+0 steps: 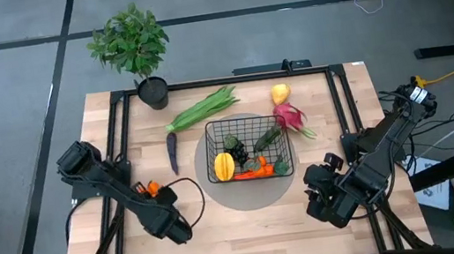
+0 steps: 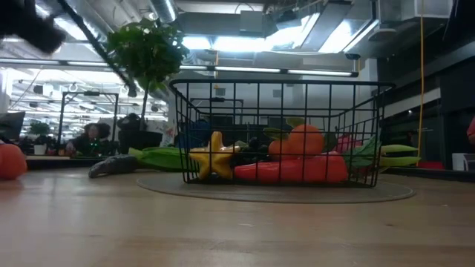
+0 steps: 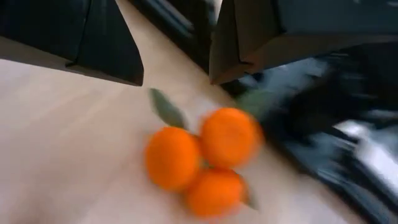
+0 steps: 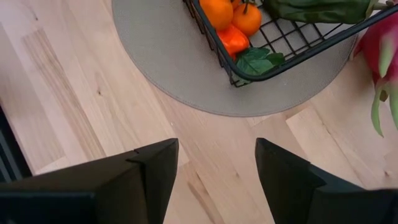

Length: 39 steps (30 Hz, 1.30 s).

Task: Build produce basket
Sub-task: Put the orange tangerines into the black wire basket

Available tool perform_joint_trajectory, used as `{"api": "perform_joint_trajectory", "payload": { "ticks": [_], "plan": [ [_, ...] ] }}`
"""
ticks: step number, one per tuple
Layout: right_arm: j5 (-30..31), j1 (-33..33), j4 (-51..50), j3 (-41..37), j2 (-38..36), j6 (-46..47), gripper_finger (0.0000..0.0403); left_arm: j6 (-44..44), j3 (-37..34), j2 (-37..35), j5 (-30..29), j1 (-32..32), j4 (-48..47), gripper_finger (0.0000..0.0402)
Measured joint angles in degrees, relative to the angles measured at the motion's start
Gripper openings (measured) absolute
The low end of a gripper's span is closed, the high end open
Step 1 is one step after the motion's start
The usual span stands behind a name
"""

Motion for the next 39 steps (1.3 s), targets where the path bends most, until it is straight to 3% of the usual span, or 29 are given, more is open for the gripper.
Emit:
{"api": "perform_joint_trajectory", "payload": {
  "ticks": [5,9,15,21,26,29,34,39],
  "plan": [
    [0.0,0.0,0.0,0.0,0.0,-0.1,0.0204,1.8,-8.1,0.1,11.1,2.0,7.8,0.0173],
    [0.1,0.0,0.0,0.0,0.0,-0.2,0.0204,2.2,-11.7,0.1,12.3,2.1,7.8,0.0173],
    [1.0,0.0,0.0,0.0,0.0,-0.3,0.0204,8.1,-14.3,0.1,2.9,2.5,7.1,0.0173],
    [1.0,0.0,0.0,0.0,0.0,-0.3,0.0204,13.9,-12.7,0.1,-7.0,4.2,7.2,0.0173],
    [2.5,0.0,0.0,0.0,0.0,-0.4,0.0204,22.0,-9.4,0.1,-22.4,4.4,7.2,0.0173],
    [2.4,0.0,0.0,0.0,0.0,-0.5,0.0204,24.0,-7.0,0.1,-28.6,5.0,7.2,0.0173],
    [2.4,0.0,0.0,0.0,0.0,-0.5,0.0204,26.3,-2.6,0.1,-27.5,4.7,5.2,0.0173],
    [2.4,0.0,-0.1,0.0,0.0,-0.5,0.0204,26.3,-2.4,0.1,-19.3,3.1,5.0,0.0173]
  ]
}}
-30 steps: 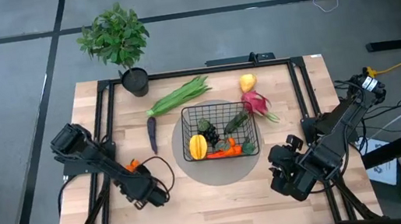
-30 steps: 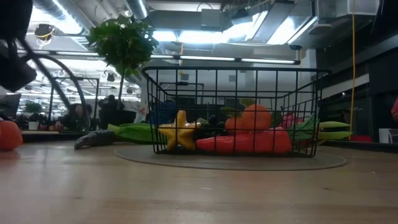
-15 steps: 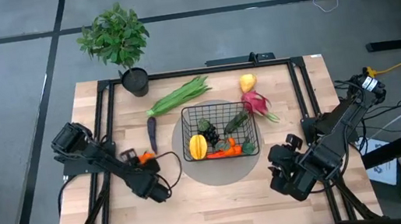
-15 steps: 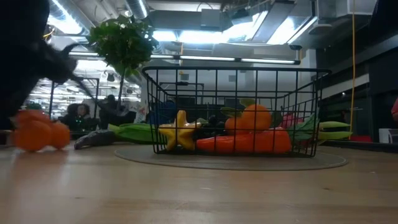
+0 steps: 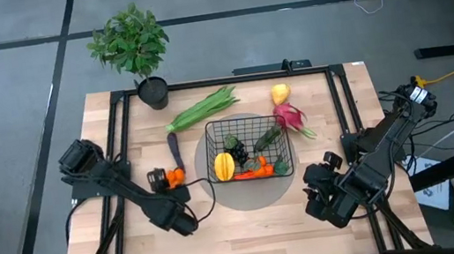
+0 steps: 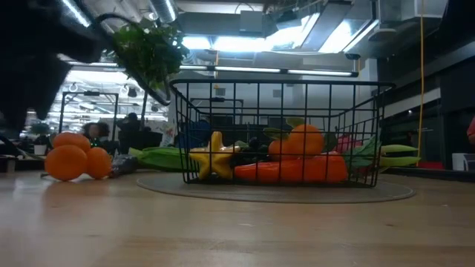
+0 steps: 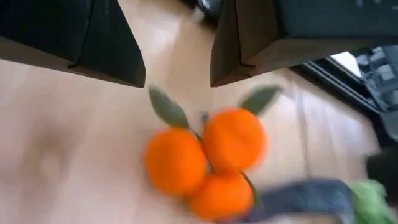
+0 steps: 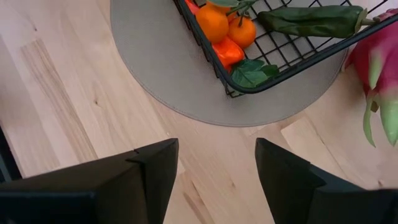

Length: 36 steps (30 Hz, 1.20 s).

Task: Build produce basket
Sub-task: Put the orange tangerines into the black wire basket

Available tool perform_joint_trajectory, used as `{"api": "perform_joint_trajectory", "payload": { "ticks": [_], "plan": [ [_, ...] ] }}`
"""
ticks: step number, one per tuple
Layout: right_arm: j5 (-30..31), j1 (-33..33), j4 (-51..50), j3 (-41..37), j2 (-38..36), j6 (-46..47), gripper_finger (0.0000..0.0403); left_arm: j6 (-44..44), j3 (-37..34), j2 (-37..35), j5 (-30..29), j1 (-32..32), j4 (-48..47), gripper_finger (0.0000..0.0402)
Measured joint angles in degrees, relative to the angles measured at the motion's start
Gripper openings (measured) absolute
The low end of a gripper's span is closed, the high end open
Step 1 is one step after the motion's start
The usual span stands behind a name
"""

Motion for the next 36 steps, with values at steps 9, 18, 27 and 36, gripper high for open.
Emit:
{"api": "perform_joint_trajectory", "payload": {
  "ticks": [9,18,27,36],
  "plan": [
    [0.0,0.0,0.0,0.0,0.0,0.0,0.0204,0.0,-6.6,-3.7,1.0,-0.8,-0.5,0.0173],
    [0.0,0.0,0.0,0.0,0.0,-2.4,0.0204,0.2,-20.2,-28.7,-2.8,-0.9,13.6,0.0165],
    [0.0,0.0,0.0,0.0,0.0,-2.5,0.0204,1.2,-36.8,-46.8,-6.0,1.7,32.3,0.0163],
    [0.0,0.0,0.1,0.0,0.0,-2.4,0.0204,-0.2,-42.1,-47.4,-3.4,1.7,39.3,0.0163]
  ]
}}
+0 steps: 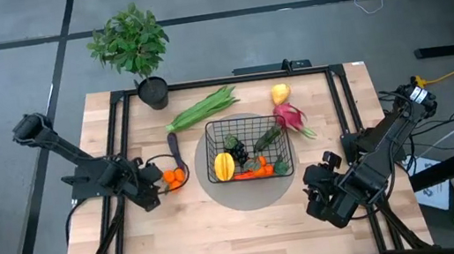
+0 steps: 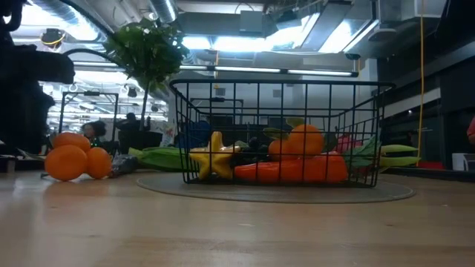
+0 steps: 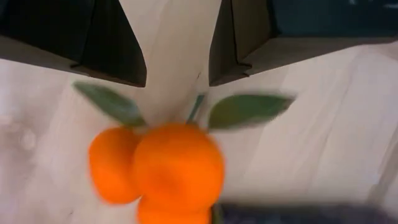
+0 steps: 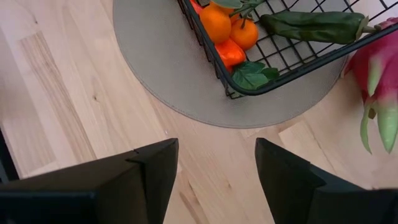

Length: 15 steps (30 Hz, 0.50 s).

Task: Build produce basket
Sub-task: Put the orange tangerines into the black wire basket

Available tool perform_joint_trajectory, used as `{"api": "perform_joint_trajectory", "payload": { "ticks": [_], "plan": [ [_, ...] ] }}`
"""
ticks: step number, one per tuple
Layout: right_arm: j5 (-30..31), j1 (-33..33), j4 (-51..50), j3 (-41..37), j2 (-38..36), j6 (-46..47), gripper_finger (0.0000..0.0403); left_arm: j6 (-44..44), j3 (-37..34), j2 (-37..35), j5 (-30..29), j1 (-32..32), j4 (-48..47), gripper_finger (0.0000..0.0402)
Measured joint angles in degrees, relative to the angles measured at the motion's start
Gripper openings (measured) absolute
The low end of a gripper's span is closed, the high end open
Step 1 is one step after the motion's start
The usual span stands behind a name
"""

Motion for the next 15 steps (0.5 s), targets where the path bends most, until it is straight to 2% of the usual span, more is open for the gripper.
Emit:
{"api": "perform_joint_trajectory", "payload": {
  "ticks": [5,15],
  "plan": [
    [0.0,0.0,0.1,0.0,0.0,0.0,0.0204,6.5,-2.5,0.8,-2.8,0.1,9.2,0.0163],
    [0.0,0.0,0.2,0.0,0.0,0.0,0.0204,8.1,-5.6,5.2,-5.1,1.6,14.2,0.0163]
  ]
}}
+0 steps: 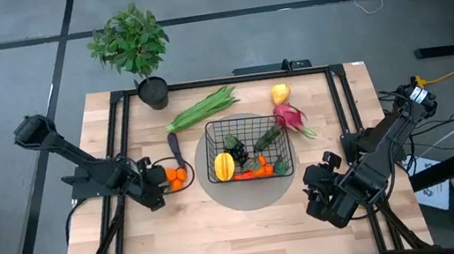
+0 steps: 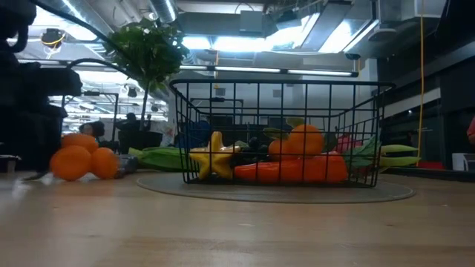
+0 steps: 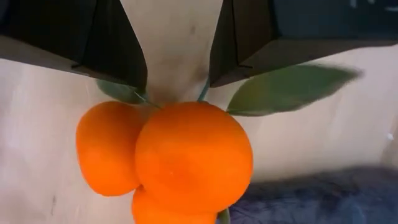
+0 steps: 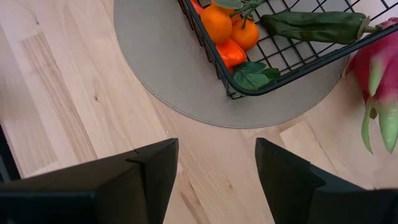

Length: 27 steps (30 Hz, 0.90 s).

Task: Build produce basket
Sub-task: Put the orange tangerines into the black wire basket

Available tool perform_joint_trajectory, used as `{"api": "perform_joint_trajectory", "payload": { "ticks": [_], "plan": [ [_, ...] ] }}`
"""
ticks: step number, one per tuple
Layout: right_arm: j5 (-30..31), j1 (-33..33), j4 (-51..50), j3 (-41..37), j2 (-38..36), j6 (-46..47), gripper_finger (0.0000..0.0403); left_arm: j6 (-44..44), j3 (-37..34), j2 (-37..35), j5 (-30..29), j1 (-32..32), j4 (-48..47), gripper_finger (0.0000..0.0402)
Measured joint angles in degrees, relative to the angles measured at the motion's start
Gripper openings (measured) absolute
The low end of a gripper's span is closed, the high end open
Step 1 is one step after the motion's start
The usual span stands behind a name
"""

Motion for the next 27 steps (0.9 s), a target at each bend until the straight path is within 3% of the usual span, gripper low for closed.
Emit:
{"api": "perform_joint_trajectory", "payload": {
  "ticks": [10,17,22,27],
  "plan": [
    [0.0,0.0,0.2,0.0,0.0,-0.1,0.0204,5.6,0.0,1.7,-1.7,2.5,9.2,0.0163],
    [0.0,0.0,0.3,0.0,0.0,-0.1,0.0204,11.5,0.0,1.7,3.1,2.5,16.5,0.0163],
    [0.0,0.0,0.3,0.0,0.0,-0.1,0.0204,9.6,0.0,1.7,3.2,2.5,14.6,0.0163],
    [0.0,0.0,0.3,0.0,0.0,-0.1,0.0204,1.2,0.0,2.3,3.7,2.9,8.9,0.0163]
  ]
}}
